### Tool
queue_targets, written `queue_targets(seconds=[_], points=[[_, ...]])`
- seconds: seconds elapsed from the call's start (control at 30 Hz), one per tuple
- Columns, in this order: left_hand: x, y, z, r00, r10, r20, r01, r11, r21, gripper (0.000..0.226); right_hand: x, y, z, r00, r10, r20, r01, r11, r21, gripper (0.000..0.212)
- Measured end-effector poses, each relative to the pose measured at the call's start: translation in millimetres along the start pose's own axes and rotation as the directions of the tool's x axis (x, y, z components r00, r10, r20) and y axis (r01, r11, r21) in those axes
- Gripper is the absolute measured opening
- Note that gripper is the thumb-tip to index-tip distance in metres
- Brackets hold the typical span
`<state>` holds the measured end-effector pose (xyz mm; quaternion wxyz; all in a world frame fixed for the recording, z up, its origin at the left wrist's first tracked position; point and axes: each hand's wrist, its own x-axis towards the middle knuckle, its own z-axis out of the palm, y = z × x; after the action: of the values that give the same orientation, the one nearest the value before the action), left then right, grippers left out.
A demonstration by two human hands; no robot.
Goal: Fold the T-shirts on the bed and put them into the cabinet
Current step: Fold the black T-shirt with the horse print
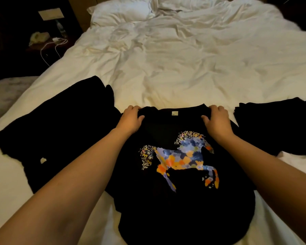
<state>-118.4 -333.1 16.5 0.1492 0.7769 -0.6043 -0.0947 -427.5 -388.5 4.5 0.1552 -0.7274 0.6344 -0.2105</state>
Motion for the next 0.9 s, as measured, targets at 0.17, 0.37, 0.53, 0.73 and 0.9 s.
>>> queue_targets(seconds=[0.17, 0.37, 0.53, 0.73, 0.9], points=[[-30.3, 15.5, 3.4, 0.999, -0.040, 0.020, 0.042, 0.996, -0.079, 0.070, -34.5, -7.8, -3.7, 0.999, -0.025, -0.029, 0.028, 0.996, 0.087, 0.066], [-101.3, 29.3, 5.8, 0.992, -0.047, 0.115, 0.061, 0.991, -0.117, 0.061, -89.0, -17.2, -12.5, 0.997, -0.071, 0.021, 0.070, 0.997, 0.028, 0.058], [-168.3, 25.4, 4.4, 0.993, -0.049, 0.108, 0.075, 0.963, -0.258, 0.050, -137.2, -25.0, -12.6, 0.984, -0.087, 0.157, 0.095, 0.994, -0.045, 0.048], [-259.7, 23.7, 21.2, 0.980, -0.184, -0.078, 0.129, 0.883, -0.452, 0.049, -235.3, -29.3, -17.4, 0.980, -0.150, 0.133, 0.147, 0.989, 0.036, 0.051], [-329.1, 25.9, 42.7, 0.947, -0.042, -0.320, -0.076, 0.934, -0.349, 0.038, -315.3, -23.5, -9.8, 0.972, -0.231, -0.049, 0.234, 0.970, 0.068, 0.056]])
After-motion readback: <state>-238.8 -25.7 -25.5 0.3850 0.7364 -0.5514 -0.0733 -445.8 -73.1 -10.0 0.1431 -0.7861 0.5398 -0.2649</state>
